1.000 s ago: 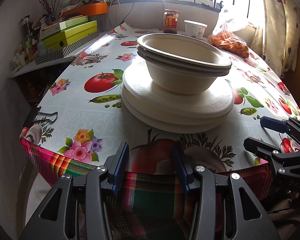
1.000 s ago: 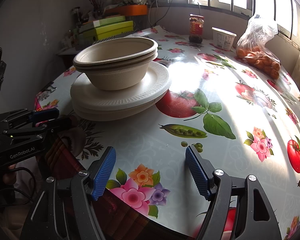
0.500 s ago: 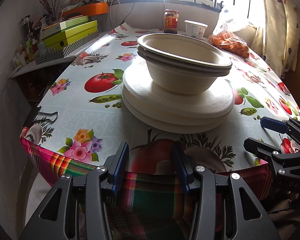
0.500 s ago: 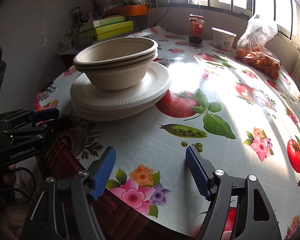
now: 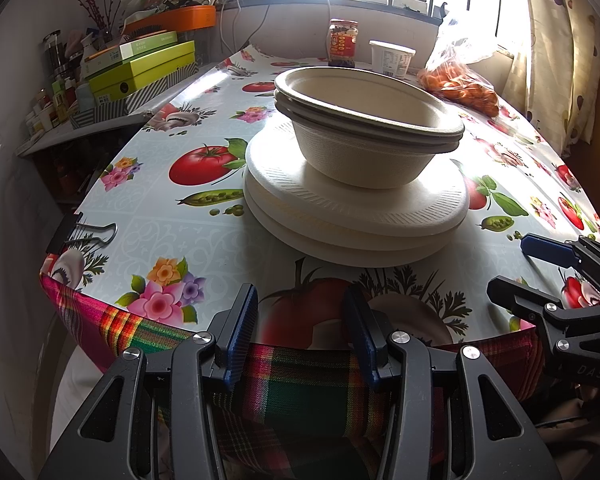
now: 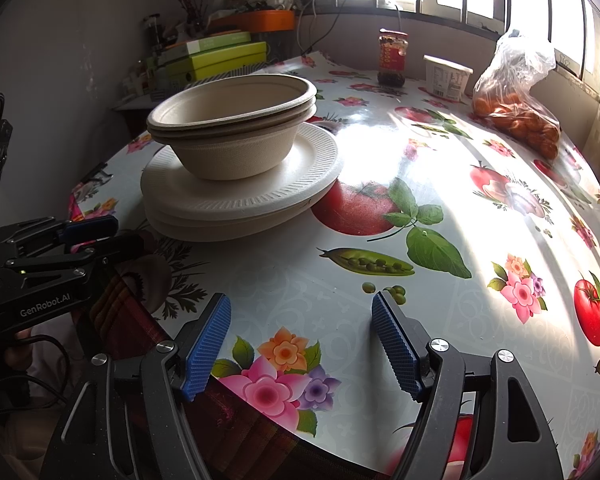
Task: Organize plates and bowls
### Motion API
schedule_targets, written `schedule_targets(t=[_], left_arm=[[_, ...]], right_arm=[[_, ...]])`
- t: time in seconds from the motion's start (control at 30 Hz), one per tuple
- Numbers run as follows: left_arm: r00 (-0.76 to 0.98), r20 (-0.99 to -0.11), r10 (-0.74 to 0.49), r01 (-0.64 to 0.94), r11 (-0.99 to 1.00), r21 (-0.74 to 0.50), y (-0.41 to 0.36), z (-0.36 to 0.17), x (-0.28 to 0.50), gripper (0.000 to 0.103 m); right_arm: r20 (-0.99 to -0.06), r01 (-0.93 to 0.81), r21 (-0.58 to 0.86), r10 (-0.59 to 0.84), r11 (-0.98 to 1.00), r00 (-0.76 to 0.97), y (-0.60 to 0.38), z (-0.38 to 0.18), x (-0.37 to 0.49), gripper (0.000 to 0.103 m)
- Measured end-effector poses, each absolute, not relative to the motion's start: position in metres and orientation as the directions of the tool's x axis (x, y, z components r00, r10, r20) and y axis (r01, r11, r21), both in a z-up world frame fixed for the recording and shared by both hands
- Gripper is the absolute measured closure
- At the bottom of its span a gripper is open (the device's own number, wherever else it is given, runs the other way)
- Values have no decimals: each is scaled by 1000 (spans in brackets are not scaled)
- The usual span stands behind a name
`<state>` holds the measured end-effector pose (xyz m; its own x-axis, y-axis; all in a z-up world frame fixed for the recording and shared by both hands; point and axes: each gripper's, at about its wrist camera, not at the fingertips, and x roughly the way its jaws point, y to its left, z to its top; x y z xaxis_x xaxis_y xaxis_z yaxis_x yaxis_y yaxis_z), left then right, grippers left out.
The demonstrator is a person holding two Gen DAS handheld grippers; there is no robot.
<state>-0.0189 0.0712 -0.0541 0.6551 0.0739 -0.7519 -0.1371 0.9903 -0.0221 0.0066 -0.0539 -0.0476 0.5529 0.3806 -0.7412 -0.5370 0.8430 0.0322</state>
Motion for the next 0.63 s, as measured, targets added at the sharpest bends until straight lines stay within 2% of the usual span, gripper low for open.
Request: schedule_targets(t=[0.63], left_arm=[[656,-752,71,-137,990,-26,72,-54,-20,57]], right_arm=[[-740,-532,34,379,846,555,-55,-48,7,29]])
